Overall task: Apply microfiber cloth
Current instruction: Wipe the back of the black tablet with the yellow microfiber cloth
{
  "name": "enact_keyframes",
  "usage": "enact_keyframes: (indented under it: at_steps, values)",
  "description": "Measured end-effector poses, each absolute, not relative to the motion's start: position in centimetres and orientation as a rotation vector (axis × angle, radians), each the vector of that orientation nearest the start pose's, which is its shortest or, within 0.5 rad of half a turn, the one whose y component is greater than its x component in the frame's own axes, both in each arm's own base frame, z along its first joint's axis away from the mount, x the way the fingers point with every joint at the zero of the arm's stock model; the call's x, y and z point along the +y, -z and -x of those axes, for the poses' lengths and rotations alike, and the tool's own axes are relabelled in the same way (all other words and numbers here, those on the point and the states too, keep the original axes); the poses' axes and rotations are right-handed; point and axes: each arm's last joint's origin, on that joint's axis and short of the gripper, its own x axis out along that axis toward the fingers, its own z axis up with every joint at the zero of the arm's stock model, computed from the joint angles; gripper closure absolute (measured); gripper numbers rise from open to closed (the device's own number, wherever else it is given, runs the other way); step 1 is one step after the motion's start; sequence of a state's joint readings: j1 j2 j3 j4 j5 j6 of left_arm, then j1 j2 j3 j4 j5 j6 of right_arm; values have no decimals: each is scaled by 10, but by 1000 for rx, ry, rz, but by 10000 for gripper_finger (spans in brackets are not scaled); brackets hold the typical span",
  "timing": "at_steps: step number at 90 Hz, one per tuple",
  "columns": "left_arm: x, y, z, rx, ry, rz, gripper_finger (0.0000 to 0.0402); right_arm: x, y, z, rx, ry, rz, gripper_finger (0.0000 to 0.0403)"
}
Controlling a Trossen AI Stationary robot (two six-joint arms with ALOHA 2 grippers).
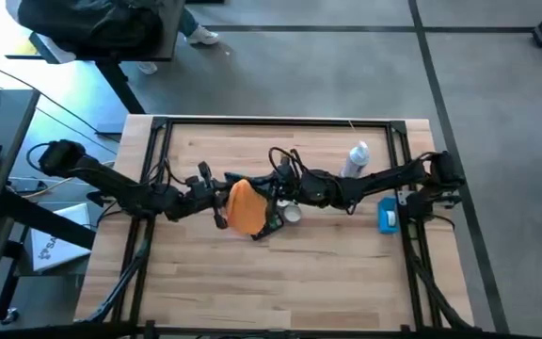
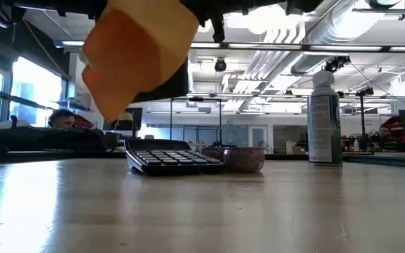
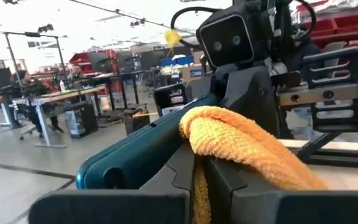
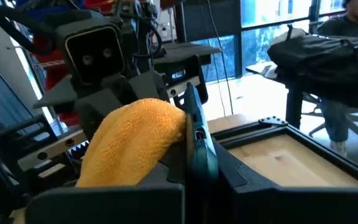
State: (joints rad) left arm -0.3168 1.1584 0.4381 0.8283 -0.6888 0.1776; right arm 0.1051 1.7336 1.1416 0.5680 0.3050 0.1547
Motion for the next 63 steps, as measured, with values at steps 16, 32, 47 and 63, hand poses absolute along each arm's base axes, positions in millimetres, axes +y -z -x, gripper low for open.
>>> enact_keyframes:
  at_steps: [16, 32, 47, 63]
  values:
    - [-54, -236, -222, -40, -358, -150, 401, 33, -279, -392, -8, 199, -152, 403]
    - [-60, -231, -219, 16, -409, -217, 401, 35, -297, -386, -66, 192, -149, 403]
    - [-68, -237, -212, 4, -442, -246, 401, 45, -292, -384, 2, 176, -124, 403]
    - [-75, -245, -204, -26, -457, -251, 401, 54, -284, -383, 72, 165, -139, 403]
